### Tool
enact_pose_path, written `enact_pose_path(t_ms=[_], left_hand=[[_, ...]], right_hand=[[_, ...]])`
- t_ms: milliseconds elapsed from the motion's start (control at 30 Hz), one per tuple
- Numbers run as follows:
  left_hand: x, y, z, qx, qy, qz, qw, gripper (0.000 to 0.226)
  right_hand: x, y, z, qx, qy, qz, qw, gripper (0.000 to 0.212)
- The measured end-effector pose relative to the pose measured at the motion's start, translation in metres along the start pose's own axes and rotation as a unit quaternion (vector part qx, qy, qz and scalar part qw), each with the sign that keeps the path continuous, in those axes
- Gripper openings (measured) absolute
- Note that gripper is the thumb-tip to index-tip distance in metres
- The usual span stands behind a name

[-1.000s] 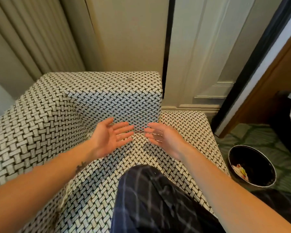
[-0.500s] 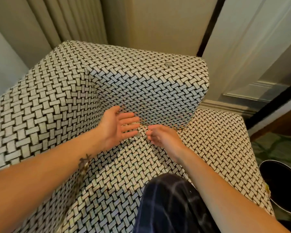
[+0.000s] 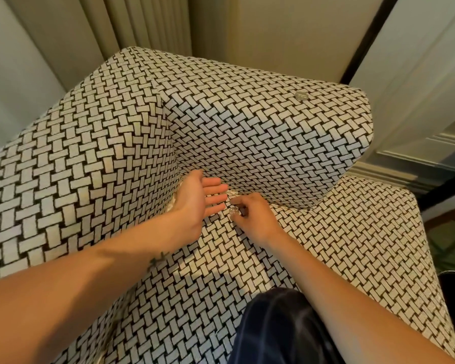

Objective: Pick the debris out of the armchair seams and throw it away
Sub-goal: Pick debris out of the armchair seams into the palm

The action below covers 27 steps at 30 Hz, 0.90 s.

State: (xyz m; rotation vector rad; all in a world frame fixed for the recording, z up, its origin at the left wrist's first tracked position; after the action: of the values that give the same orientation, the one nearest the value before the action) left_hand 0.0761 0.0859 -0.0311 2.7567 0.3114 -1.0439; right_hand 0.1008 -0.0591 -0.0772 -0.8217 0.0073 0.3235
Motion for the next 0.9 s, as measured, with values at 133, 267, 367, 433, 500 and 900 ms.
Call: enact_pose_path(t_ms=[133,267,367,433,500,900], left_hand=[[-0.002,0.001,0.001,0.006,-0.001,0.004,1.000,0.052],[-0.004,0.007,-0.006,-0.002,-0.009,0.023,1.000,0.052],[-0.012,0.015,-0.017,-0.030,0.001,0.065,0.997,0.053],[-0.018,0.021,-0.029,-0.052,0.015,0.096,0.994,0.054],[-0.025,0.026,-0.042,-0.073,0.027,0.124,0.989,0.054],[-0.066,0.057,-0.088,-0.188,0.036,0.287,0.939,0.056]], right_hand=[[-0.001,-0.005,-0.003,0.021,0.024,-0.010,0.999,0.014],[-0.006,-0.011,-0.003,0.112,0.034,-0.026,0.993,0.006],[-0.015,-0.025,0.009,0.198,0.024,-0.058,0.978,0.005],[-0.019,-0.044,0.028,0.246,-0.003,-0.084,0.966,0.010],[-0.024,-0.068,0.046,0.272,-0.025,-0.109,0.956,0.013],[-0.036,-0.191,0.102,0.224,-0.089,-0.248,0.938,0.028]])
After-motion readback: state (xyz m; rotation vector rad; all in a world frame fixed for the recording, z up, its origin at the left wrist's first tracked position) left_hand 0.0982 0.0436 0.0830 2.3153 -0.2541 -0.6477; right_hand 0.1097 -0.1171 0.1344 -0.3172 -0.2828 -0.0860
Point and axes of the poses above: each hand's wrist, its own x-axis towards the middle knuckle, its own y-axis out of the palm, z = x × y, the point moved 10 cm from there along x, towards the middle knuckle, and after that the axes turned 8 degrees about -y, right-handed, at the moved point
